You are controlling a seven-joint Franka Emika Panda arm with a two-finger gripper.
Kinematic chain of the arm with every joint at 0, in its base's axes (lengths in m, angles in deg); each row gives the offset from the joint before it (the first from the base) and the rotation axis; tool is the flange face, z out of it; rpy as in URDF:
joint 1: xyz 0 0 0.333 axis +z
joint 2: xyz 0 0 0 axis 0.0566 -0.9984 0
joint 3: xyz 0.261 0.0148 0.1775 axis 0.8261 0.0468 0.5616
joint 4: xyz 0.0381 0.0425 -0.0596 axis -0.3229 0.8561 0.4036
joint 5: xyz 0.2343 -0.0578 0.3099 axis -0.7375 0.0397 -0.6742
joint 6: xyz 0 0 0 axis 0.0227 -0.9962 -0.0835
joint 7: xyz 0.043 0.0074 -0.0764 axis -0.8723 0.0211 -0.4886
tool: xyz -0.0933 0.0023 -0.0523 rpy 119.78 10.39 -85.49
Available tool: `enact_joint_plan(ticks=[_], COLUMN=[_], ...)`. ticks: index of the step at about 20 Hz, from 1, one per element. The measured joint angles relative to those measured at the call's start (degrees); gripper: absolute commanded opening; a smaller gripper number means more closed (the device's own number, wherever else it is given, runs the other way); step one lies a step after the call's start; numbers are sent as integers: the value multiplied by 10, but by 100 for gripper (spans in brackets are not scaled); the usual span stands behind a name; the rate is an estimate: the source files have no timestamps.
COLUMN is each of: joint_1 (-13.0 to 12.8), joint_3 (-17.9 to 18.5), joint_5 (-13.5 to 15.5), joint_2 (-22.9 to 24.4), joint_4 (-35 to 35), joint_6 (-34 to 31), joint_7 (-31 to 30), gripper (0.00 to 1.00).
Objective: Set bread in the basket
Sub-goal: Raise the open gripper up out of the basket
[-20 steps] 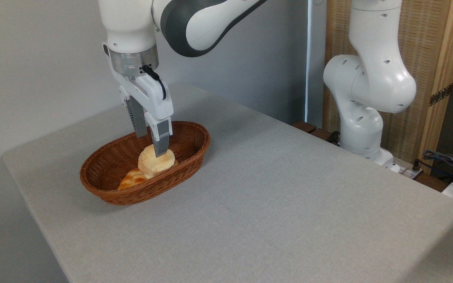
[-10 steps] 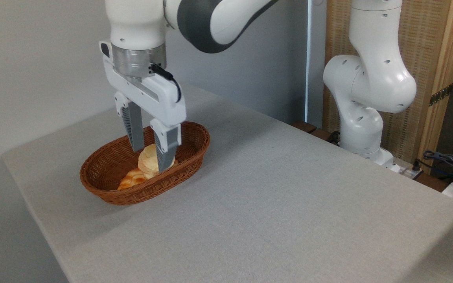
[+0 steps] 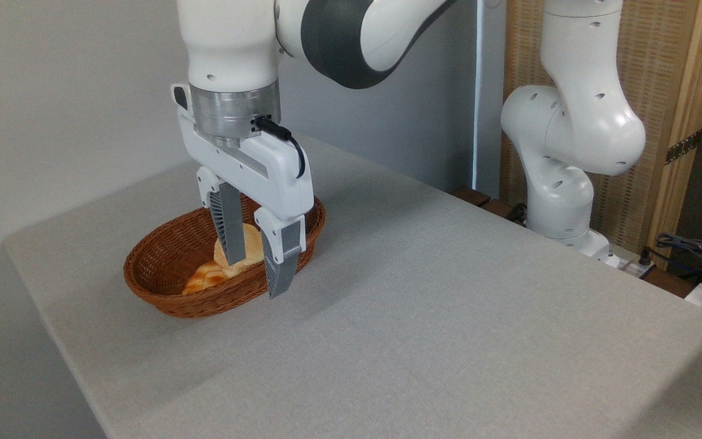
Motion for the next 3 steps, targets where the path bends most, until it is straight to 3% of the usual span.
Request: enact_joint_plan(ticks=[3], joint_1=[0], joint_3=[4], joint_5=[0], joint_2=[0], joint_4=[0], joint_6=[-1], joint_7=[5], gripper=[100])
